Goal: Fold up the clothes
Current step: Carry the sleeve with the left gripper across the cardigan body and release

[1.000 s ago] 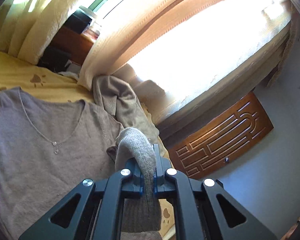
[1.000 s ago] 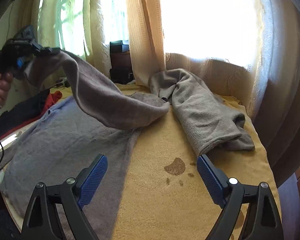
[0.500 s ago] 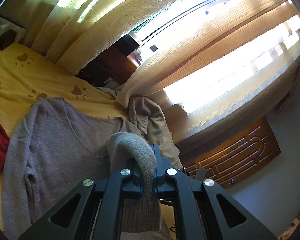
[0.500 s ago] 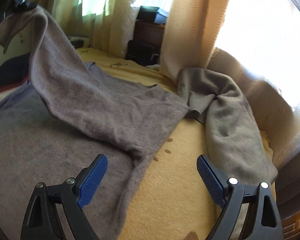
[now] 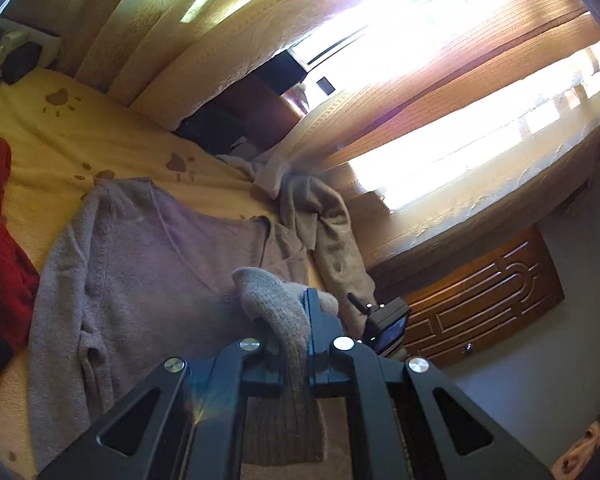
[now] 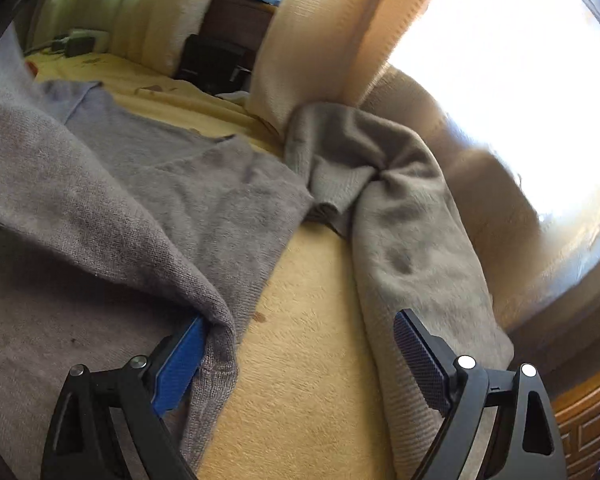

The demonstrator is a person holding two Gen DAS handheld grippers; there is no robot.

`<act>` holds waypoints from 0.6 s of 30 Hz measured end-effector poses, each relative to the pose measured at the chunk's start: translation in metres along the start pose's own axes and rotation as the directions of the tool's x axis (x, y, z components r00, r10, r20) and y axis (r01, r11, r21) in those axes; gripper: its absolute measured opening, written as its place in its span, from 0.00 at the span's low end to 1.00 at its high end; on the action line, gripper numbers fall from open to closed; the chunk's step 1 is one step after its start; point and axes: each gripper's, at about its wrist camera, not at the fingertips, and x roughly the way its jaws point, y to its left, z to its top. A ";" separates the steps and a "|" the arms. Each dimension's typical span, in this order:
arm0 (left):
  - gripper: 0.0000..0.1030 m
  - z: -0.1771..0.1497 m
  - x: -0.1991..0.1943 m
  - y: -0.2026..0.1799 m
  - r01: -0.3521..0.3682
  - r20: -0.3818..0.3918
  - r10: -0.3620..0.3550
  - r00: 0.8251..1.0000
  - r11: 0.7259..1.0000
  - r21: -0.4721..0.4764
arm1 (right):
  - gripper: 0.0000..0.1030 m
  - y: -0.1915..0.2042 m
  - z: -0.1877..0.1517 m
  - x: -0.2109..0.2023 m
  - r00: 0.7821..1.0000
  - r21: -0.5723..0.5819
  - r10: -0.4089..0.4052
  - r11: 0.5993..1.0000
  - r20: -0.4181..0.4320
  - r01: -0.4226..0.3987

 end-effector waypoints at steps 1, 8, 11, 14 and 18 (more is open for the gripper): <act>0.08 -0.001 0.004 0.011 -0.029 -0.030 0.029 0.999 1.000 -0.009 | 0.90 -0.005 -0.003 0.000 1.000 0.019 0.002 1.000 -0.010 -0.002; 0.08 -0.026 0.015 0.067 -0.166 -0.172 0.156 0.973 0.985 -0.042 | 0.90 -0.021 -0.015 -0.016 0.994 0.059 0.107 0.993 -0.019 -0.106; 0.08 -0.032 0.011 0.067 -0.182 -0.169 0.176 0.970 0.983 -0.022 | 0.90 -0.031 -0.007 -0.034 0.982 0.107 0.187 0.976 0.036 -0.190; 0.08 -0.031 0.008 0.061 -0.171 -0.159 0.168 0.973 0.985 -0.006 | 0.90 -0.041 0.015 -0.049 0.940 0.176 0.315 0.926 0.130 -0.334; 0.08 -0.027 0.006 0.049 -0.159 -0.147 0.161 0.976 0.987 0.028 | 0.90 -0.030 0.052 -0.025 0.916 0.196 0.376 0.896 0.141 -0.398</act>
